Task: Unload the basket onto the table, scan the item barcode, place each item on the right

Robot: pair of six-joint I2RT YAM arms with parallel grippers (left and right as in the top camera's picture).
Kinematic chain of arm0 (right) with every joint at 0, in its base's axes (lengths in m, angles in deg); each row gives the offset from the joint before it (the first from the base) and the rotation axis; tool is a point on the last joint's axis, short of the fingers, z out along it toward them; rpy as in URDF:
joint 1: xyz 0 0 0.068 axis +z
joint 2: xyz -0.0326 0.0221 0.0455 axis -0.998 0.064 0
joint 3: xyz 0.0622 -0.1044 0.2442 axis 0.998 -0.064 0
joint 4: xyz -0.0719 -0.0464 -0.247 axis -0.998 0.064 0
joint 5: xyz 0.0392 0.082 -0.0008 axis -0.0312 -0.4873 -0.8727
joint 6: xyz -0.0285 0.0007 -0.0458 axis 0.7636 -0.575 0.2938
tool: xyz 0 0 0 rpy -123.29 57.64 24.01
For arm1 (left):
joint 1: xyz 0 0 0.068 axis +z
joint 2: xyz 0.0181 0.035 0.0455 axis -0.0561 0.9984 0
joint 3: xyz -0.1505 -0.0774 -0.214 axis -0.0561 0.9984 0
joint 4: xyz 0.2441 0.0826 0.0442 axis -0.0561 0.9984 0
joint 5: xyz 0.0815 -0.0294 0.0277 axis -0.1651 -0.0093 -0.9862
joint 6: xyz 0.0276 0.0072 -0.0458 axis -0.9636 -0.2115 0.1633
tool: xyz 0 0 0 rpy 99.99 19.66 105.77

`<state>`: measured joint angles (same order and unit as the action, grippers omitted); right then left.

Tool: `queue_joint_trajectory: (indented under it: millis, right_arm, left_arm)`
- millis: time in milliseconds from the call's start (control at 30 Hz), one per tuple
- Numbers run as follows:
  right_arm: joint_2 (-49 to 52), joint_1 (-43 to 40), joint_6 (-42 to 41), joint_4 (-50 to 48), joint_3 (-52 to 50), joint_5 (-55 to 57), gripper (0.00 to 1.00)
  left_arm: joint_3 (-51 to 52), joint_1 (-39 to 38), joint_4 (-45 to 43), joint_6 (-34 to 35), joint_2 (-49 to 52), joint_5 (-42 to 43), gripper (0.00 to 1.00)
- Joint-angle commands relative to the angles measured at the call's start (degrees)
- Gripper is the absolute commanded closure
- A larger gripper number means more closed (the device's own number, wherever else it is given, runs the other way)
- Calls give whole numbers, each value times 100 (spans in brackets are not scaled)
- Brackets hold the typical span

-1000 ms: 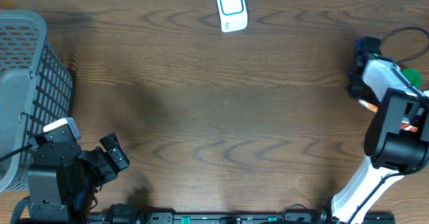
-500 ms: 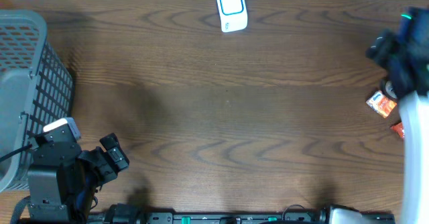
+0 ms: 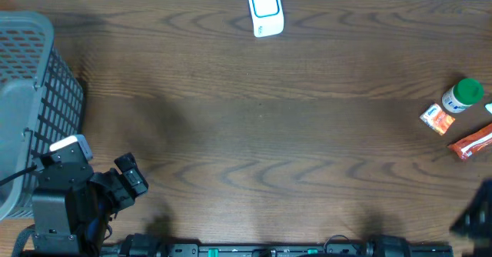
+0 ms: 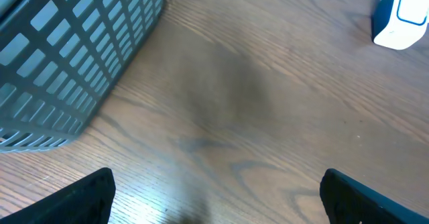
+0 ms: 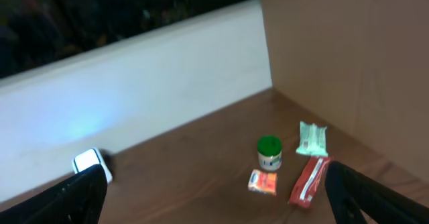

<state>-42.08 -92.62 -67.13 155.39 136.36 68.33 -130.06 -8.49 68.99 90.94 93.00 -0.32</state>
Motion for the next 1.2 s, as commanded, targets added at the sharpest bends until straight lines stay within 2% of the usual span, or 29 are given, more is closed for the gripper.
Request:
queue_joint_trajectory:
  millis: [0,133,200,300,467,667,800,933,1033,1167]
  right_arm:
    - [-636,17,264,195,-48,107,1]
    - [-1399,20,407,546,-70,111,1]
    - [-1683,74,407,343,-216,111,1]
    - [-2083,109,409,-625,-800,111,1]
    - [-2500,103,352,-2903,-2503,-404,1]
    - [-2487,105,-428,-5587,-4874,-778,1]
    - [-2529,199,-898,-6966,-6642,-728,1]
    - [-2531,216,-1541,-7246,-7713,-466,1]
    - [-2531,223,-1541,-7270,-8133,-210,1]
    - [-2533,229,-726,-7265,-8489,-341,1]
  left_arm:
    - [-9,28,17,-72,0,-15,2]
    - [-9,28,15,-72,0,-15,2]
    - [-9,28,15,-72,0,-15,2]
    - [-9,28,15,-72,0,-15,2]
    - [-9,28,15,-72,0,-15,2]
    - [-9,28,15,-72,0,-15,2]
    - [-9,28,15,-72,0,-15,2]
    - [-9,28,15,-72,0,-15,2]
    - [-9,28,15,-72,0,-15,2]
    - [-9,28,15,-72,0,-15,2]
